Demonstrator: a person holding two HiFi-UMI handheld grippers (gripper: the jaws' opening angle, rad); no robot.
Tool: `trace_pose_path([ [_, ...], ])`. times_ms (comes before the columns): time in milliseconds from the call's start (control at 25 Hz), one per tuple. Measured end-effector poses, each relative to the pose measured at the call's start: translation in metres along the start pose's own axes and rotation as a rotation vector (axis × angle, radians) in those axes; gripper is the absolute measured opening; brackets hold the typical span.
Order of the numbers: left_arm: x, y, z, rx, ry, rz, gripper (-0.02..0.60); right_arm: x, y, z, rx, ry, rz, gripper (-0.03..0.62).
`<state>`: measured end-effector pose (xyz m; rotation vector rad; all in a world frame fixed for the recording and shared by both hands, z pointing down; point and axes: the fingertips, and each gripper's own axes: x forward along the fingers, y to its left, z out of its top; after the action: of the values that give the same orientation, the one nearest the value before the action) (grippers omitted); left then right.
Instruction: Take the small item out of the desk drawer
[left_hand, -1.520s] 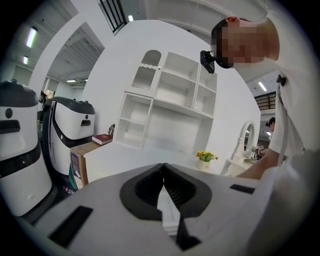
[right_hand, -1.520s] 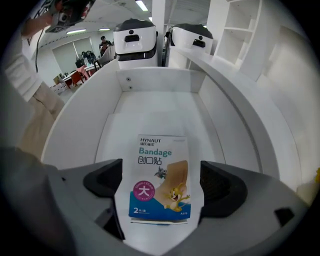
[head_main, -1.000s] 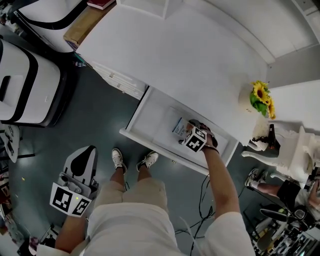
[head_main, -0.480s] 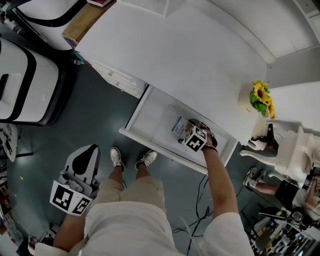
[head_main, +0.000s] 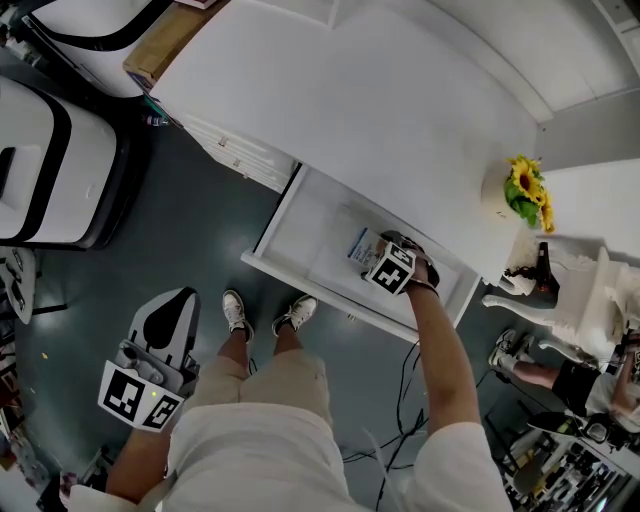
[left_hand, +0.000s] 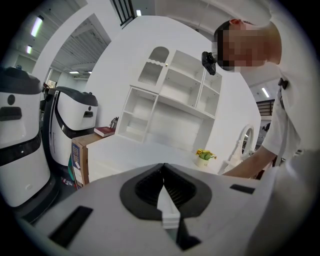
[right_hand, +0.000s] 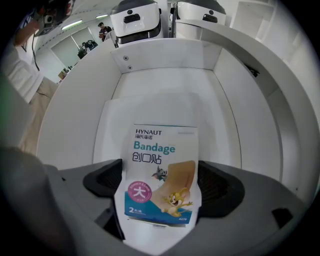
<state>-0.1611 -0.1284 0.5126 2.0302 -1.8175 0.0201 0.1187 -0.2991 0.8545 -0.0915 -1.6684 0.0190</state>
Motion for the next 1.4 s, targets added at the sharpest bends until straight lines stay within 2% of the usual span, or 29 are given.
trace_pose_path([
  [160,-0.002,0.003,0.000,0.000,-0.005,-0.010,0.017,-0.001,0.001,0.001,0.006,-0.003,-0.017,0.475],
  [400,-0.009,0.003,0.002,-0.004,-0.010,-0.021,0.017,-0.003,0.010,-0.002,0.019,-0.010,-0.038,0.430],
  [560,-0.013,0.004,0.002,-0.006,-0.011,-0.025,0.017,-0.003,0.009,-0.005,0.066,-0.022,-0.066,0.428],
  [720,-0.016,0.003,-0.001,-0.007,-0.010,-0.029,0.017,-0.002,0.013,-0.007,0.153,-0.033,-0.043,0.430],
  [880,-0.018,0.003,-0.002,-0.011,-0.013,-0.037,0.017,-0.002,0.014,-0.005,0.173,-0.029,-0.043,0.430],
  [1200,-0.020,0.007,0.014,0.008,-0.037,-0.071,0.017,-0.019,0.016,-0.006,0.245,-0.069,-0.140,0.430],
  [1400,-0.018,0.000,0.026,0.015,-0.056,-0.127,0.017,-0.054,0.016,0.007,0.350,-0.178,-0.200,0.430],
])
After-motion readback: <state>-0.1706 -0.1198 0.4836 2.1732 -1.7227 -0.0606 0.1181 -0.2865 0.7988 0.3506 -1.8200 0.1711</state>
